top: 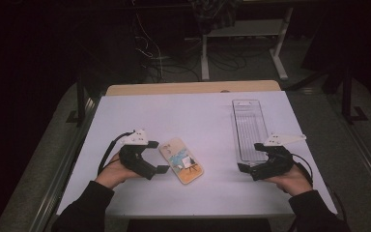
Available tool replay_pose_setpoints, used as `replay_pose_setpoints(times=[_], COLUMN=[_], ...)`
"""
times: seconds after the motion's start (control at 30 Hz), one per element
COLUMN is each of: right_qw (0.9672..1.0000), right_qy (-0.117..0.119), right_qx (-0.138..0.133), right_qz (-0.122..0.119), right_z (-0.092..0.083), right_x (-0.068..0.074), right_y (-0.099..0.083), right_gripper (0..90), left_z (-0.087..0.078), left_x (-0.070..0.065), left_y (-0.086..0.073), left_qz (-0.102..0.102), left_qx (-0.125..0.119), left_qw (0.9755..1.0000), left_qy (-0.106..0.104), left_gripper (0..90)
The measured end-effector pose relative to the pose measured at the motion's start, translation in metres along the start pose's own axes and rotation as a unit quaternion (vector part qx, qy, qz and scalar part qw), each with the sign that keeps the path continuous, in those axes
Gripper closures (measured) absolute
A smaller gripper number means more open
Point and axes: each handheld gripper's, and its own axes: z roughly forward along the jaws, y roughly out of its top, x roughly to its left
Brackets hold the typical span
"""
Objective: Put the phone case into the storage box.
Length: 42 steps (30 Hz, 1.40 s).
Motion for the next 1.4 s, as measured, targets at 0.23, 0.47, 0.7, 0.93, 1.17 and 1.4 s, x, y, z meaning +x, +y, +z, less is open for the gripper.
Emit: replay_pose_setpoints(times=[0.23, 0.47, 0.7, 0.93, 1.17, 1.4], right_qw=[1.0000, 1.0000, 1.0000, 1.0000, 1.0000, 1.0000], right_qy=[0.003, 0.001, 0.003, 0.002, 0.001, 0.002], right_qx=[-0.004, -0.007, -0.003, -0.003, 0.001, 0.003], right_qz=[0.000, -0.001, 0.001, 0.002, 0.003, 0.002], right_z=[-0.001, -0.001, -0.001, -0.001, -0.001, -0.001], right_x=[0.001, 0.001, 0.001, 0.001, 0.000, 0.000], right_y=[0.000, 0.001, 0.001, 0.000, 0.000, 0.000], right_gripper=[0.0, 0.0, 0.0, 0.0, 0.0, 0.0], left_z=[0.009, 0.017, 0.029, 0.037, 0.044, 0.052], left_x=[-0.001, -0.001, -0.001, -0.001, 0.001, -0.001], left_y=[0.009, 0.017, 0.030, 0.038, 0.043, 0.050], left_qz=[0.002, 0.008, 0.012, 0.014, 0.018, 0.016], left_qx=[-0.004, -0.005, -0.006, -0.012, -0.011, -0.007], left_qw=[1.0000, 0.9999, 0.9998, 0.9997, 0.9997, 0.9997], left_qy=[-0.003, -0.008, -0.012, -0.015, -0.014, -0.019], left_gripper=[0.0, 0.0, 0.1, 2.5, 3.0, 7.8])
